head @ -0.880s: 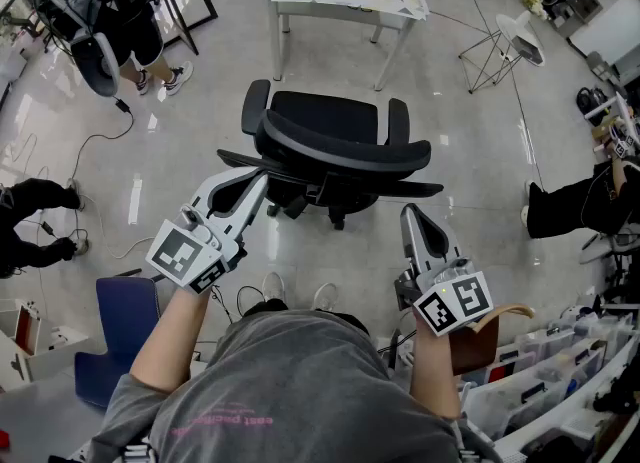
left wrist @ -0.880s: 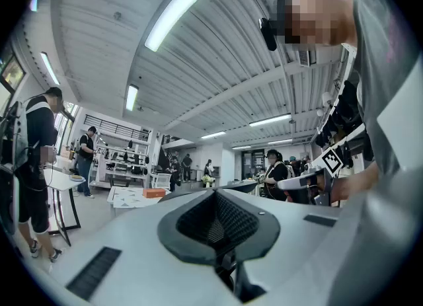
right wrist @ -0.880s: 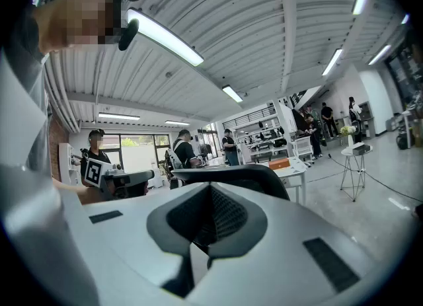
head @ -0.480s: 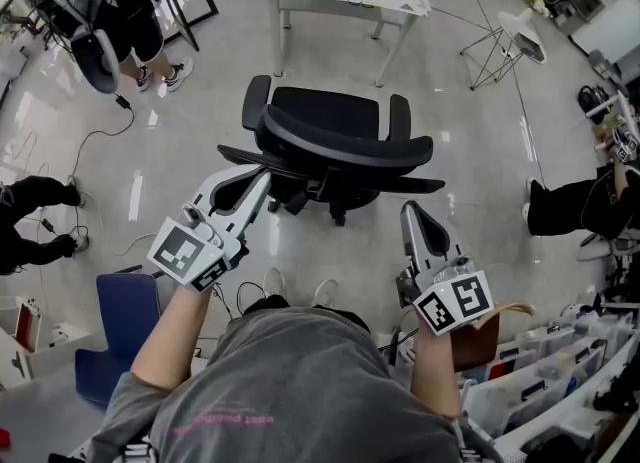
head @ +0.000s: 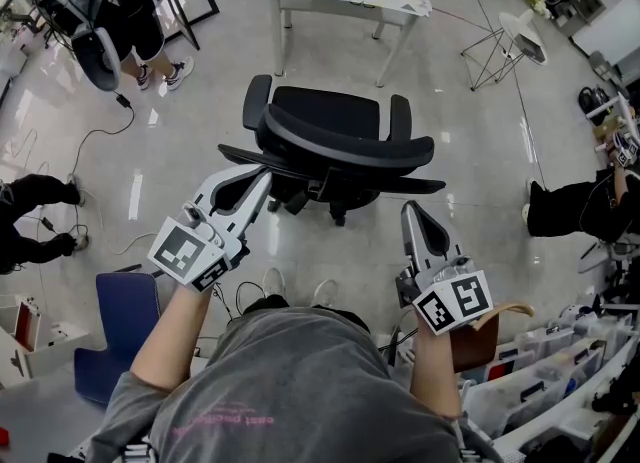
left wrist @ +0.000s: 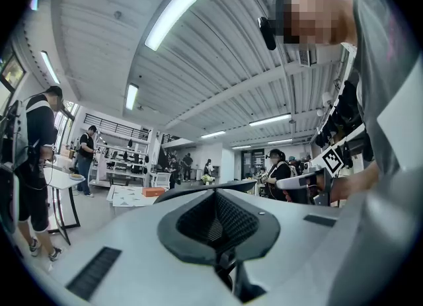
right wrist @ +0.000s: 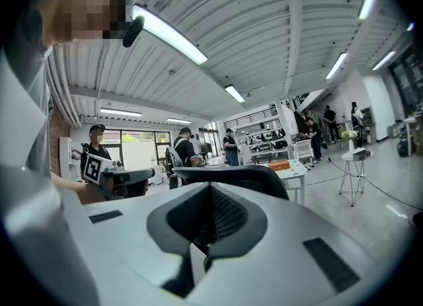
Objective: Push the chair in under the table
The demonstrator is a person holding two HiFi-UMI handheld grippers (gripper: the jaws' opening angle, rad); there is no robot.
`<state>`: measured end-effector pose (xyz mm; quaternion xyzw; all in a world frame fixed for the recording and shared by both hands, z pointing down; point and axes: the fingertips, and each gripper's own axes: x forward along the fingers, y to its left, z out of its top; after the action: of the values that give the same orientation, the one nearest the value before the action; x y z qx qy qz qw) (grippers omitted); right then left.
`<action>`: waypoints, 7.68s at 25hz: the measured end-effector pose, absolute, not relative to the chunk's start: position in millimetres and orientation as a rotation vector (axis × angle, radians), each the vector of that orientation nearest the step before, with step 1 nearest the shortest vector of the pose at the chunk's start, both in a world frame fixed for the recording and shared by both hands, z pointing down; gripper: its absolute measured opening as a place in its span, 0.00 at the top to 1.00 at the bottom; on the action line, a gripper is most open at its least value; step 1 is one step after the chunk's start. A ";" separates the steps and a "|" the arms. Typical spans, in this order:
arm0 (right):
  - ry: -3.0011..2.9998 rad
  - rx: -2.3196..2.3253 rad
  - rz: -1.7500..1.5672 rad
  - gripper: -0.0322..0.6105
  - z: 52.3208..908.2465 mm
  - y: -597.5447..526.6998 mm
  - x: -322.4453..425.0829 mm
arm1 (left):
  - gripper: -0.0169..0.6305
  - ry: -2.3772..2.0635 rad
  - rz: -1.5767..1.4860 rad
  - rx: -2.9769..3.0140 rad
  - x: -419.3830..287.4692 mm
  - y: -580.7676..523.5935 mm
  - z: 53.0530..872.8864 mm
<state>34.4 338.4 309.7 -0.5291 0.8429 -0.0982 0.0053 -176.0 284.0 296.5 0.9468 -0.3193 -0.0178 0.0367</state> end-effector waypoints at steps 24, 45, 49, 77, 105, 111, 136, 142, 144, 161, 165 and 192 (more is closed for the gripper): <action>2.627 -1.702 -0.309 0.94 311.6 335.6 38.0 | 0.96 -0.976 -0.045 2.908 -174.5 282.9 296.4; 2.595 -1.766 -0.320 0.83 315.6 330.2 48.1 | 0.78 -1.002 -0.019 2.886 -173.8 277.0 302.6; 2.590 -1.772 -0.325 0.79 316.4 329.7 49.9 | 0.75 -1.011 -0.012 2.883 -173.9 276.4 303.6; 2.697 -1.739 -0.287 0.65 343.4 301.2 98.8 | 0.66 -1.330 0.146 2.741 -169.7 264.2 337.6; 2.764 -2.038 -0.320 0.60 397.4 203.3 101.9 | 0.59 -1.099 0.504 2.853 -166.3 145.4 394.8; 2.782 -2.011 -0.315 0.60 399.5 194.8 102.6 | 0.60 -1.079 0.518 2.853 -162.3 139.8 397.1; 2.687 -2.052 -0.247 0.60 394.3 94.1 116.1 | 0.62 -1.010 0.489 2.901 -144.7 27.8 389.8; 2.717 -2.028 -0.270 0.60 395.7 50.7 128.4 | 0.61 -1.022 0.504 2.884 -131.6 -14.0 391.6; 2.719 -2.026 -0.273 0.60 396.8 38.0 134.2 | 0.61 -1.024 0.503 2.877 -126.1 -25.3 392.7; 2.793 -1.932 -0.219 0.60 399.2 -85.3 184.9 | 0.62 -1.180 0.539 2.779 -79.6 -136.1 397.7; 2.814 -1.910 -0.207 0.60 398.4 -110.7 192.7 | 0.62 -1.207 0.546 2.763 -71.0 -163.0 397.6; 2.852 -1.866 -0.204 0.60 401.8 -287.0 208.5 | 0.62 -1.250 0.506 2.766 -56.5 -332.9 398.1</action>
<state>208.5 -287.0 401.8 -0.5415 0.8276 -0.0593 -0.1356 -56.5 -332.9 398.1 0.8984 -0.4059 0.1643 0.0325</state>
